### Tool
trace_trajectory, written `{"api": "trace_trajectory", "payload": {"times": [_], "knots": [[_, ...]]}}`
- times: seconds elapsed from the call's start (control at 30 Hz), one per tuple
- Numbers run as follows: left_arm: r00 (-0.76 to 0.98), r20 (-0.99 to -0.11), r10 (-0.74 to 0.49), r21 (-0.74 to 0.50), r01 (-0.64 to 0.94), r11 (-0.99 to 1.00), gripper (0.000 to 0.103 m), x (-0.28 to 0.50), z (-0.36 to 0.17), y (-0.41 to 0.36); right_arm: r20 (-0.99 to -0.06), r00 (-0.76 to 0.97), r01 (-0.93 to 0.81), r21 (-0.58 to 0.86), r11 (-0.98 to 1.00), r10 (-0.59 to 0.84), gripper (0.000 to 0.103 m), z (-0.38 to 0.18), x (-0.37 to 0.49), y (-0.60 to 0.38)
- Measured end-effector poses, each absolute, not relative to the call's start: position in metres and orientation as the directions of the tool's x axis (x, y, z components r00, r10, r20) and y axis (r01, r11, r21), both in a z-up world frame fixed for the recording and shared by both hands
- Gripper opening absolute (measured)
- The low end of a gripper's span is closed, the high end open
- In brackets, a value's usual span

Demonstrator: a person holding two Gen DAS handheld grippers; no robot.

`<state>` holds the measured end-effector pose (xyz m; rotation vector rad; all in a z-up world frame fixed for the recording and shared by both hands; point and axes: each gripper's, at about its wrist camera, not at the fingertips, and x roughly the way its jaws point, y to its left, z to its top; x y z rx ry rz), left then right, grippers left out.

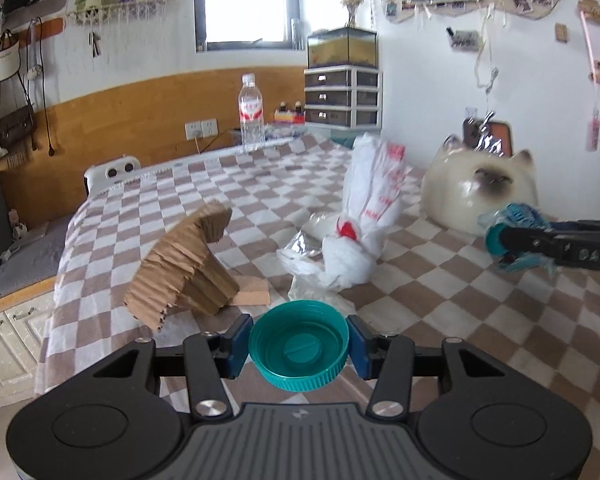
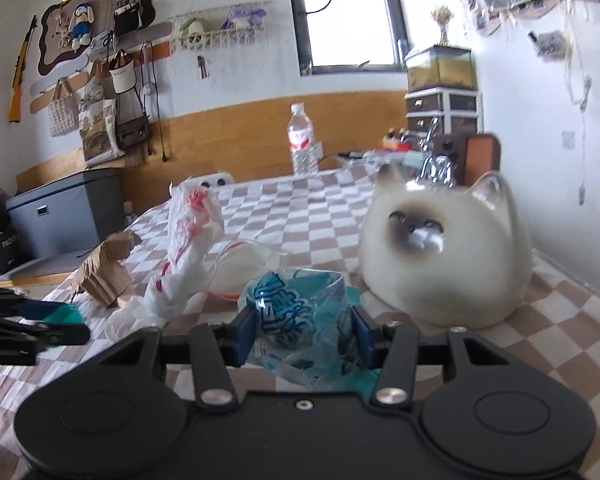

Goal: Collect trash
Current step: 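Carry the teal cap and blue plastic bag with both tools over the wastebasket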

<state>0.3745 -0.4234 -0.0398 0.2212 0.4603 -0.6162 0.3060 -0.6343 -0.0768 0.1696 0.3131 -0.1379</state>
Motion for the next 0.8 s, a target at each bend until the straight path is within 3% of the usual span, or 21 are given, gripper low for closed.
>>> {"api": "trace_trajectory", "payload": {"times": [0.8], "knots": [[0.787, -0.318, -0.529, -0.018, 0.553, 0.833, 0.051, 0.272, -0.012, -0.343, -0.202, 0.975, 0.116, 0.116, 0.986, -0.091, 0.051, -0.055, 0.207, -0.518]]}}
